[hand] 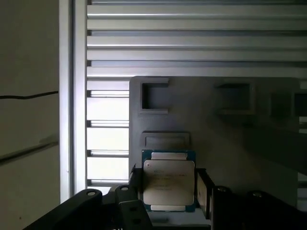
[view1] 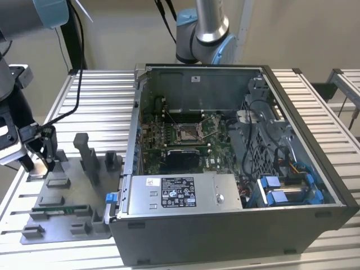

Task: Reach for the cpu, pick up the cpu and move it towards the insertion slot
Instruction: 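Pick up the cpu and move it towards the insertion slot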

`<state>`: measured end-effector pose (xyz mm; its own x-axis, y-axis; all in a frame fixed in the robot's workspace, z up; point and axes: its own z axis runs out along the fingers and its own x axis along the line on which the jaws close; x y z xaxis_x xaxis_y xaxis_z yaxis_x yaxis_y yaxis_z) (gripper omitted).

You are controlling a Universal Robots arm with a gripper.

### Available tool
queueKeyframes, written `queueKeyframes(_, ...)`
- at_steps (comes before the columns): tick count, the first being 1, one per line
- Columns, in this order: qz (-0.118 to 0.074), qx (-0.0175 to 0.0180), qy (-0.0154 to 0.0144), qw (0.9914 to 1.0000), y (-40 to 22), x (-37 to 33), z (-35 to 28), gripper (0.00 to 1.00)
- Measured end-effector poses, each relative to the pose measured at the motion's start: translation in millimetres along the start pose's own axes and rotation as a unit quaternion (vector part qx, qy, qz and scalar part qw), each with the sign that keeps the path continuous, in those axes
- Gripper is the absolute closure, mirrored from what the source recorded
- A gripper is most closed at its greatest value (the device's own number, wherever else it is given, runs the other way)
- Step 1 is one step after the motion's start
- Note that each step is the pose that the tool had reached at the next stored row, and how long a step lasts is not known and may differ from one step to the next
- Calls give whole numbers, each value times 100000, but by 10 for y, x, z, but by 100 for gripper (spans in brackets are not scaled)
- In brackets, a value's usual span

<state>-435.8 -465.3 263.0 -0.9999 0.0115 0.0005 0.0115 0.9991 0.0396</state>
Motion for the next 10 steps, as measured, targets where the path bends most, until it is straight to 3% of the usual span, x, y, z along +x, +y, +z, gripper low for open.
queueKeyframes(10, 1, -3, -4, 100000, 7, 0, -179, 100)
